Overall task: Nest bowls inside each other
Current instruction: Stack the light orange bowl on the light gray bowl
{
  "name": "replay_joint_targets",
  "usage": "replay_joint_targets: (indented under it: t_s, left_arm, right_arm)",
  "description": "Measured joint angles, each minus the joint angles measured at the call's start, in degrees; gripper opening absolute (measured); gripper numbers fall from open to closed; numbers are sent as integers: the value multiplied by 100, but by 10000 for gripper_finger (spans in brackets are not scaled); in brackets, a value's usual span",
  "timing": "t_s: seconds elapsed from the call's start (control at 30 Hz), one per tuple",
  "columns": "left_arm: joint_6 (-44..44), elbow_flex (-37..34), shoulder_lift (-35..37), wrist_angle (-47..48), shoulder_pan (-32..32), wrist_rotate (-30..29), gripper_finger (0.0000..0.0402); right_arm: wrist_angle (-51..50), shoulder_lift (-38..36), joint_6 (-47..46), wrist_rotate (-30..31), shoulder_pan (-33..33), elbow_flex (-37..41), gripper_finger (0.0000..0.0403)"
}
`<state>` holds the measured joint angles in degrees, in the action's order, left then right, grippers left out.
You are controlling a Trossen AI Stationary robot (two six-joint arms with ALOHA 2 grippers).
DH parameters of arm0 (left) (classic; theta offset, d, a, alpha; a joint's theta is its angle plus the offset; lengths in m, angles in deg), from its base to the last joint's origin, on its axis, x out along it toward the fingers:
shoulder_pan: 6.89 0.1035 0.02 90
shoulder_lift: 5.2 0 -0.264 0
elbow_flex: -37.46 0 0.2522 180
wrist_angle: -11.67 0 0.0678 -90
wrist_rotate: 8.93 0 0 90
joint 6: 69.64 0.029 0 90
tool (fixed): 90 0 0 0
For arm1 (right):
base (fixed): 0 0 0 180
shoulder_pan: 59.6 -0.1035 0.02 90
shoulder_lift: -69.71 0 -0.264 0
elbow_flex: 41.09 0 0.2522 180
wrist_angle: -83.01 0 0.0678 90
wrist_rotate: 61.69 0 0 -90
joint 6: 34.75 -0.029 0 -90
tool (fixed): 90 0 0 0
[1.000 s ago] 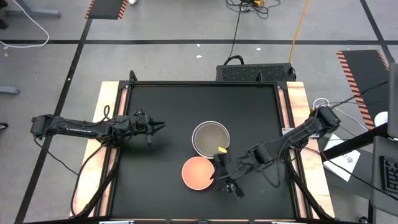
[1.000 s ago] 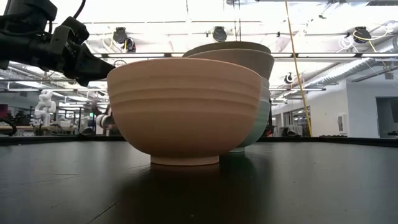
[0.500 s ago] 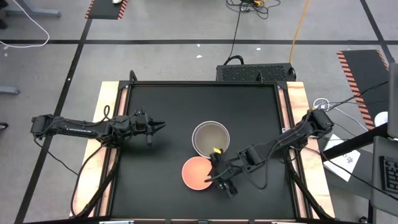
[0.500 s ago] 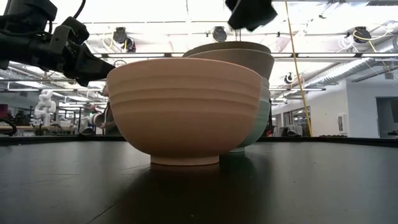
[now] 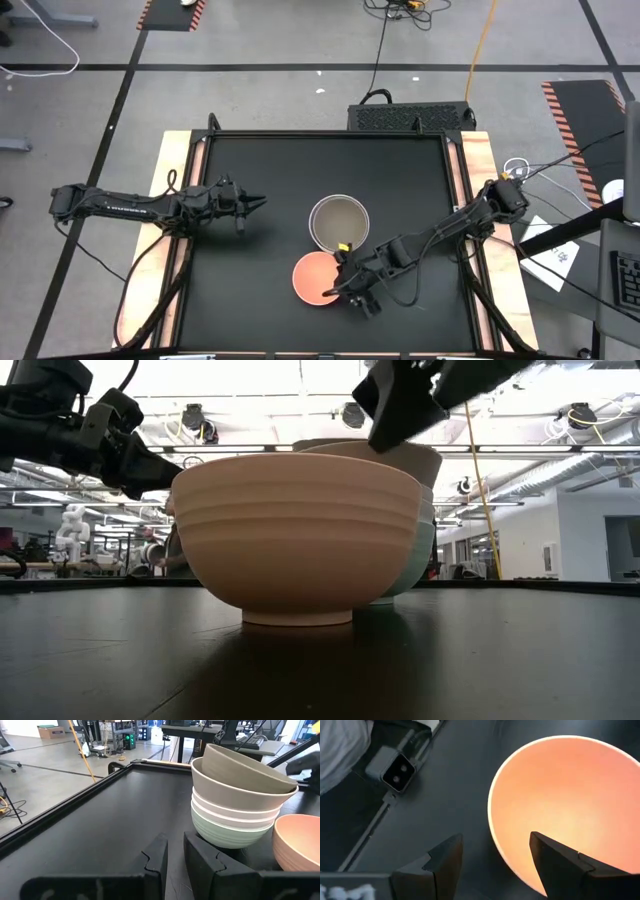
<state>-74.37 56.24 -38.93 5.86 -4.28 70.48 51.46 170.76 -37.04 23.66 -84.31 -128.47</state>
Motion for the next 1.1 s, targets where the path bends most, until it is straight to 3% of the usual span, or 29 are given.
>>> replay_joint_targets:
  t_s: [0.53, 0.67, 1.1]
  left_arm:
    - [4, 0, -1, 12, 0, -3, 62]
    - [4, 0, 1, 11, 0, -4, 62]
    - [-24, 0, -1, -56, 0, -4, 62]
  right_arm:
    - [433, 178, 450, 63, -51, -2, 220]
    - [371, 194, 717, 448, -146, 3, 207]
    - [322, 286, 798, 680, -343, 0, 192]
